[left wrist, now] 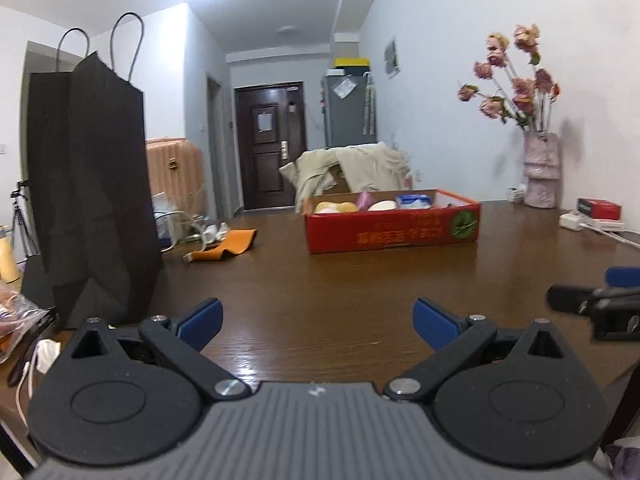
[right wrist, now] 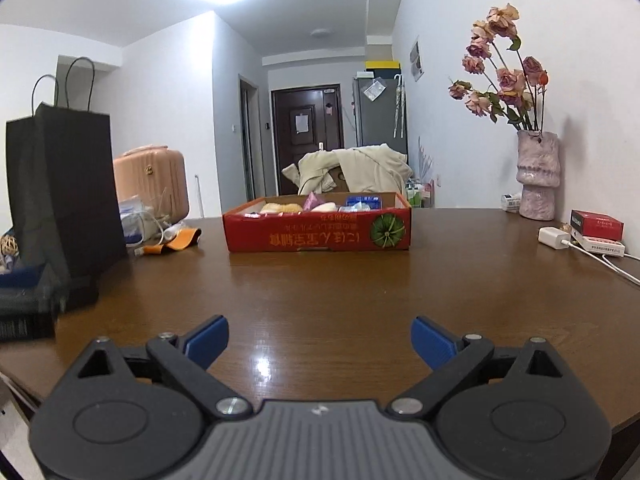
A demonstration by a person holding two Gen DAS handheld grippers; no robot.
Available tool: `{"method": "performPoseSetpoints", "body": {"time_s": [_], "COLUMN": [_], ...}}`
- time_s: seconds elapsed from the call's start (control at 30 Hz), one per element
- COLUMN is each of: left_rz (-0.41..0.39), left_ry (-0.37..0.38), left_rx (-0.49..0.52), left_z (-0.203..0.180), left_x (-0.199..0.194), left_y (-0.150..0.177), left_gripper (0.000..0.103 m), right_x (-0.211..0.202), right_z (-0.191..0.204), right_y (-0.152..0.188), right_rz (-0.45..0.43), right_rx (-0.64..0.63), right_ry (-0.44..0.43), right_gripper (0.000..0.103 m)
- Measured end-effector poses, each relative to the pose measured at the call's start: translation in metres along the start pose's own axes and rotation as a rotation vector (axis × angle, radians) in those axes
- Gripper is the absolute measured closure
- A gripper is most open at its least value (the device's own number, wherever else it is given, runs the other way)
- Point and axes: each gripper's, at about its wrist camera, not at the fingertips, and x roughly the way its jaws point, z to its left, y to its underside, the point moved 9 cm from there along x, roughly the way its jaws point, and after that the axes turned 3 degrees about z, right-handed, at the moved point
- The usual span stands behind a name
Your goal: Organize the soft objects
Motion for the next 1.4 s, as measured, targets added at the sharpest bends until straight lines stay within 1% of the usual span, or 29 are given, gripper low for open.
{"method": "performPoseSetpoints", "body": {"time_s": [0.1, 0.3, 0.53, 0.67, 1.4], "left_rz": [-0.002, -0.033, -0.026, -0.028, -0.02], "left_ry": [-0.006, 0.016, 0.01, 0.01, 0.007], "left_rx": [-0.036, -0.003, -0.014, -0.02, -0.034], "left_z": [0.003, -0.005, -0.001, -0.001, 0.001], "left_x": [0.003, -0.003, 0.0, 0.0, 0.002], "left_y": [-0.004, -0.011, -0.012, -0.013, -0.012], "left_gripper": [0.0, 0.0, 0.0, 0.0, 0.0], "right_x": [-0.001, 0.003, 0.005, 0.004, 0.005], "right_z": [-0.002, -0.007, -0.007, -0.008, -0.007], "right_y": [-0.001, 0.001, -0.001, -0.002, 0.002], "right_rz": [-0.002, 0.021, 0.019, 0.01, 0.013], "right_rx": [-0.001, 0.03, 0.026, 0.029, 0.032], "right_ry": [0.009, 0.015, 0.015, 0.016, 0.019], "right_gripper": [0.004, 0.004, 0.004, 0.0, 0.0]}}
